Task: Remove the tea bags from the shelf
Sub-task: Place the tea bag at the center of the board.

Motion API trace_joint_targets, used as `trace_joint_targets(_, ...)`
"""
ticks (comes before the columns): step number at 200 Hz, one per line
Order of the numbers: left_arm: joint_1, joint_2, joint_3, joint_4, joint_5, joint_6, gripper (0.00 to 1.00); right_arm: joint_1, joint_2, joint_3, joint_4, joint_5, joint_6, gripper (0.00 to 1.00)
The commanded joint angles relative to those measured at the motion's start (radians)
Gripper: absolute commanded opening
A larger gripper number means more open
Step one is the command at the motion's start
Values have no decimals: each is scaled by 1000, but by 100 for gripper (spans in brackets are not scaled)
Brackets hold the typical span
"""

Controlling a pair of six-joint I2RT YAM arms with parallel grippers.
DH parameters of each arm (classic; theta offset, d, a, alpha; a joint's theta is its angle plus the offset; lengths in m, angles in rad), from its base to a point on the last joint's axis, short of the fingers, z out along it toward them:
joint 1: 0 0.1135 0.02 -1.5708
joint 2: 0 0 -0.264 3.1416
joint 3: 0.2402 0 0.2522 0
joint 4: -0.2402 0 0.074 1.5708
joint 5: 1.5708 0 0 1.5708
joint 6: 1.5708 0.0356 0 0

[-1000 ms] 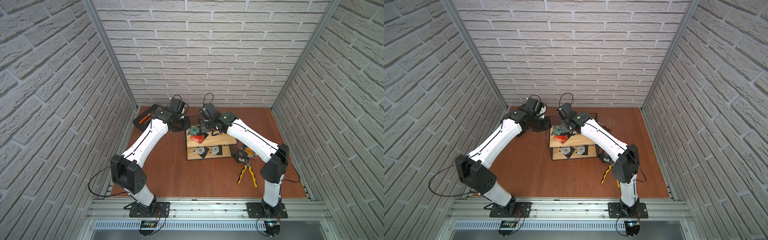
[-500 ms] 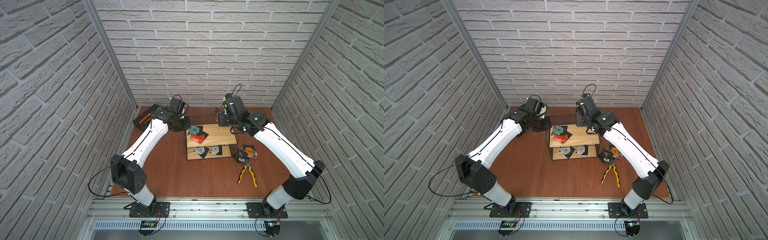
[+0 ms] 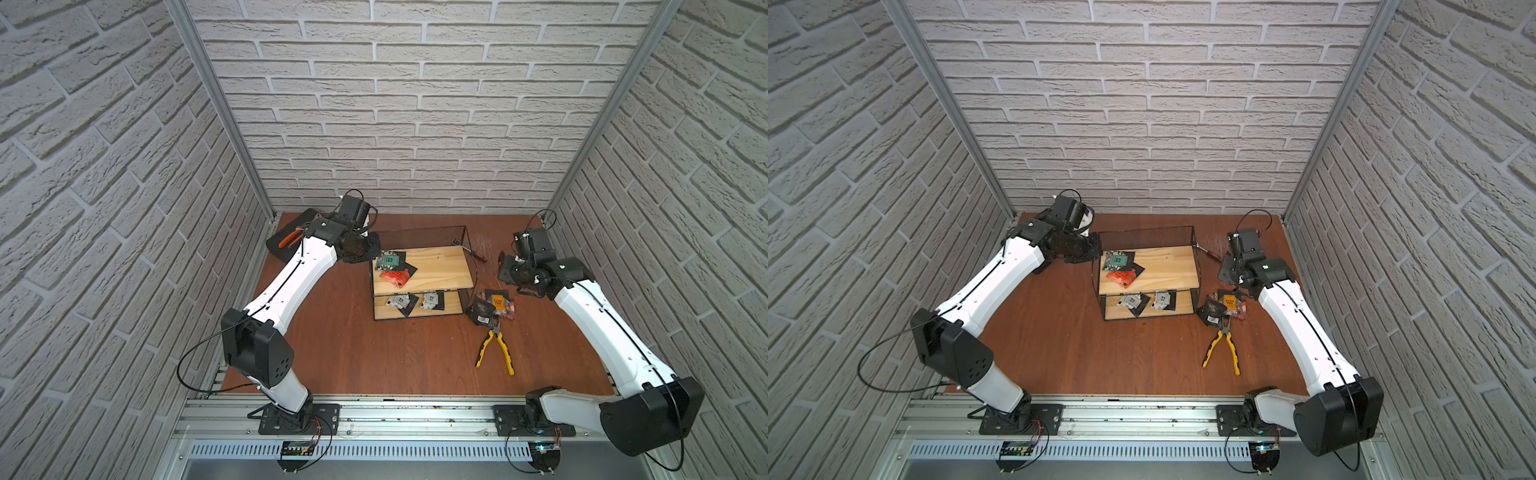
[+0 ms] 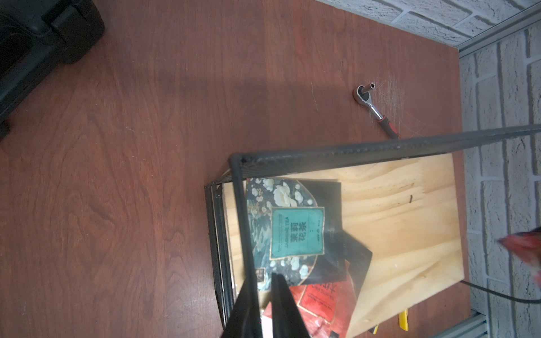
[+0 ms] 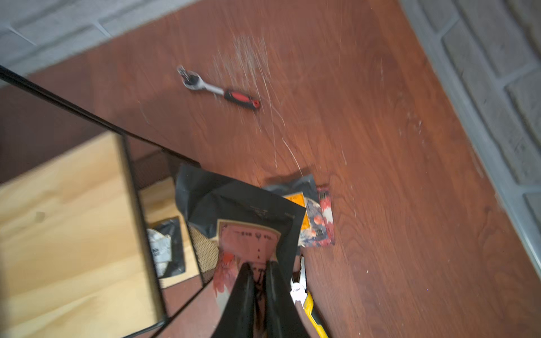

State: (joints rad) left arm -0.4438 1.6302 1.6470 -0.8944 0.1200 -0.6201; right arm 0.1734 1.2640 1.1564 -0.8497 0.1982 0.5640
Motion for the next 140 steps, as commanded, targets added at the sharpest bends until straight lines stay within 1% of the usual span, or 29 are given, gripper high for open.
trace_joint_targets(1,-12,7,31,25,12,20,15,-4,4,-111,73,-74,28,15)
trace_joint_targets(25,-13,7,30,25,14,22,15,-3,52,-204,132,-129,29,15)
trace_joint_targets(52,-13,8,30,24,16,21,15,5,101,-245,198,-156,14,18)
trace_joint_targets(94,-14,8,30,23,13,24,15,34,177,-234,227,-169,-26,27)
trace_joint_targets(119,-12,7,30,22,13,21,15,34,177,-241,228,-159,-24,40)
trace_joint_targets(128,-12,7,30,23,13,22,15,33,171,-238,221,-150,-23,43)
trace_joint_targets(140,-13,8,29,23,13,23,15,34,154,-232,207,-135,-21,43)
